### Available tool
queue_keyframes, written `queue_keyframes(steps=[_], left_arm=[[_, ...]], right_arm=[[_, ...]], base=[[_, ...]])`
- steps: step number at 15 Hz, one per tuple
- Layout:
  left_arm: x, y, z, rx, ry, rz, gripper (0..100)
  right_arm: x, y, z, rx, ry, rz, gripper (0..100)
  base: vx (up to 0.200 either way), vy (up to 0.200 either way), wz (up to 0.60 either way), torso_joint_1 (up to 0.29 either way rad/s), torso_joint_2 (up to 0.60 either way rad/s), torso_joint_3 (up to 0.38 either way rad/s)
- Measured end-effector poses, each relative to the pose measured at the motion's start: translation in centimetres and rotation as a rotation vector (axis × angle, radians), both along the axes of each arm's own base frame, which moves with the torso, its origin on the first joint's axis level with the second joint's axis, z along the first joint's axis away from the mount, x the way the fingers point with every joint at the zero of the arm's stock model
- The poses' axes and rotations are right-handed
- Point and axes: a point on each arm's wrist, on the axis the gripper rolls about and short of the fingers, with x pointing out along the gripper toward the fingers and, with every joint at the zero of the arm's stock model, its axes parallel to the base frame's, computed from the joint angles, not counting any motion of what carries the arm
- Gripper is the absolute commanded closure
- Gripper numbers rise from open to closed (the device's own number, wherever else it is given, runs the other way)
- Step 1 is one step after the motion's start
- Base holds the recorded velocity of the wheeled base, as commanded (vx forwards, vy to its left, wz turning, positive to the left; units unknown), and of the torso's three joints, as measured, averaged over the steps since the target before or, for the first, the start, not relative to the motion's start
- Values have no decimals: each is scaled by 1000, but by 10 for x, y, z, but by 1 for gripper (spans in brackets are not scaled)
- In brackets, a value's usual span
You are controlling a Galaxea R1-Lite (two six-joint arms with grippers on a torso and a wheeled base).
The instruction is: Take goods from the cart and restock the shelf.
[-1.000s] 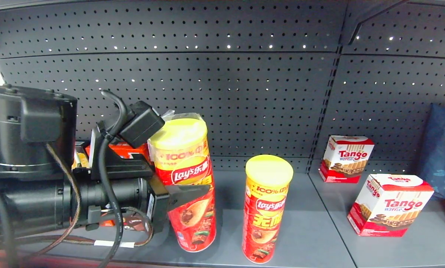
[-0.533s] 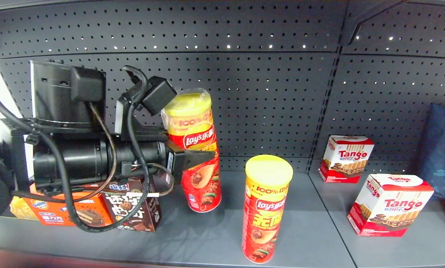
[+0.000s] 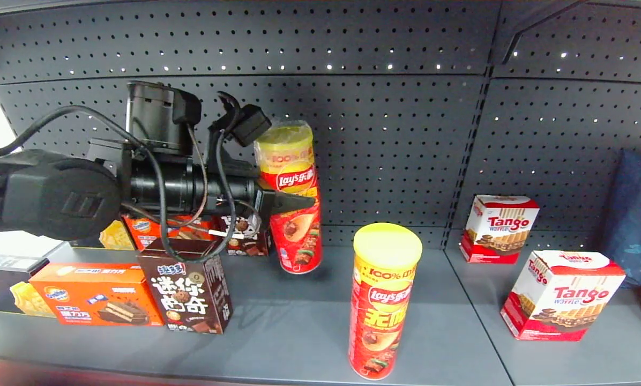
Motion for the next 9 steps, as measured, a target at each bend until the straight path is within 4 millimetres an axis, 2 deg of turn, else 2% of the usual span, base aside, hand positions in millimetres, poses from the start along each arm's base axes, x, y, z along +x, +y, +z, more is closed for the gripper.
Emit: queue_keyframes(steps=[1, 4, 6, 9], left_arm=[[8, -4, 0, 5, -18, -9, 100], [26, -16, -19, 70, -52, -56, 100], [34, -25, -34, 97, -47, -87, 100], [43, -38, -45, 109, -43, -116, 100]], right_arm=[[0, 0, 0, 0, 0, 0, 0], [0, 0, 0, 0, 0, 0, 0], [0, 0, 0, 0, 0, 0, 0], [0, 0, 0, 0, 0, 0, 0]], base=[[0, 0, 0, 0, 0, 0], [0, 0, 0, 0, 0, 0], [0, 0, 0, 0, 0, 0], [0, 0, 0, 0, 0, 0]])
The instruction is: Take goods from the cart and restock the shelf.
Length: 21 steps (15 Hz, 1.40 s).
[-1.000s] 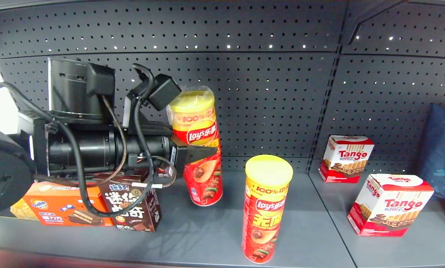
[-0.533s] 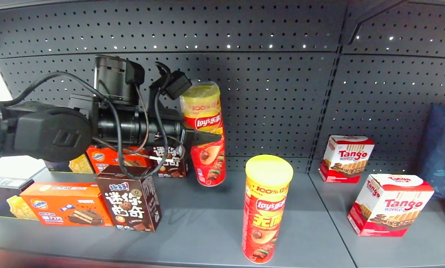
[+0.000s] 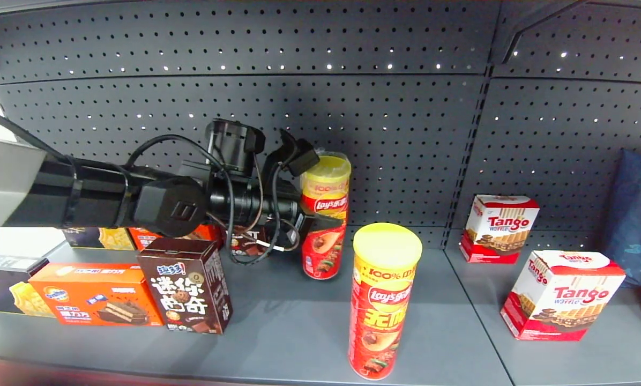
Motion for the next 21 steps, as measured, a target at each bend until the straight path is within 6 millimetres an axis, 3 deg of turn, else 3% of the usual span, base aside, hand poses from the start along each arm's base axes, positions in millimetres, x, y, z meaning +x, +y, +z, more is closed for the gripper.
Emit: queue_keyframes(steps=[6, 21], left_arm=[[24, -18, -11, -27, -40, -67, 100], [45, -42, -31, -33, -25, -88, 100]], right_arm=[[0, 0, 0, 0, 0, -1, 0], [0, 0, 0, 0, 0, -1, 0]], base=[[0, 0, 0, 0, 0, 0], [0, 0, 0, 0, 0, 0]])
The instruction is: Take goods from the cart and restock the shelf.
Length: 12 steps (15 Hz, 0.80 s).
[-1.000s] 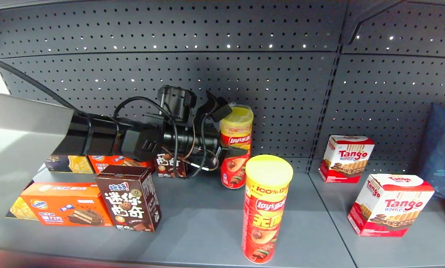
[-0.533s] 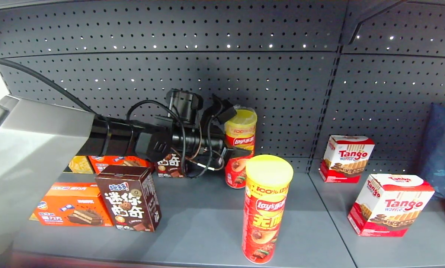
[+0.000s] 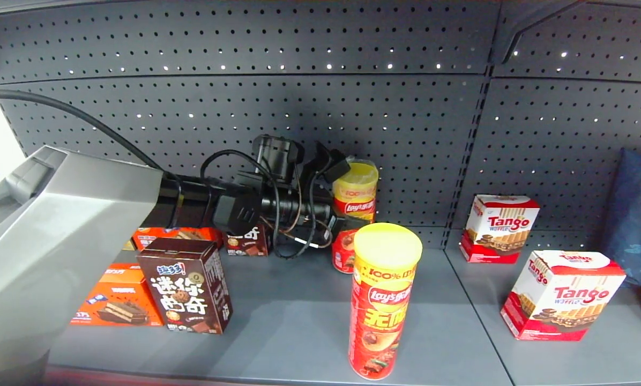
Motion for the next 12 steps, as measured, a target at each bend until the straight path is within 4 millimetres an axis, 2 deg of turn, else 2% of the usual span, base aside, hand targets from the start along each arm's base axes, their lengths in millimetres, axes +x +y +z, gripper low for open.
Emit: queue_keyframes(steps=[12], left_arm=[[-6, 3, -6, 16, 34, 0, 100]], right_arm=[[0, 0, 0, 0, 1, 0, 0]], base=[[0, 0, 0, 0, 0, 0]])
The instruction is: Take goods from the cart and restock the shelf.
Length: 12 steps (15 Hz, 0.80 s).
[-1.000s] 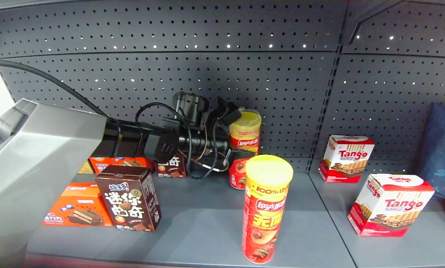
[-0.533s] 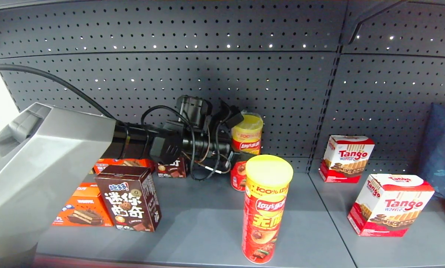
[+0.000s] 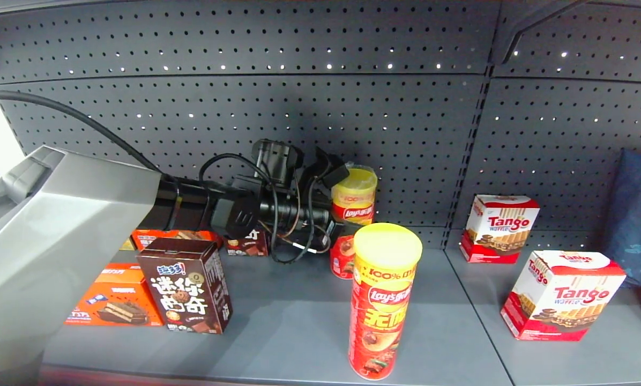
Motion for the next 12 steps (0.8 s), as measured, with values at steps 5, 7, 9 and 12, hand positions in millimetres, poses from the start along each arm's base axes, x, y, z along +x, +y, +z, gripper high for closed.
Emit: queue_keyframes(steps=[5, 7, 9, 12], left_arm=[[-10, 0, -3, 13, 20, -9, 0], [-11, -2, -2, 15, 22, -12, 0], [-11, -3, -1, 10, 12, -12, 0], [-9, 0, 0, 10, 6, -1, 0]], right_arm=[[0, 0, 0, 0, 0, 0, 0], [0, 0, 0, 0, 0, 0, 0], [0, 0, 0, 0, 0, 0, 0], [0, 0, 0, 0, 0, 1, 0]], base=[[0, 0, 0, 0, 0, 0], [0, 0, 0, 0, 0, 0], [0, 0, 0, 0, 0, 0], [0, 0, 0, 0, 0, 0]])
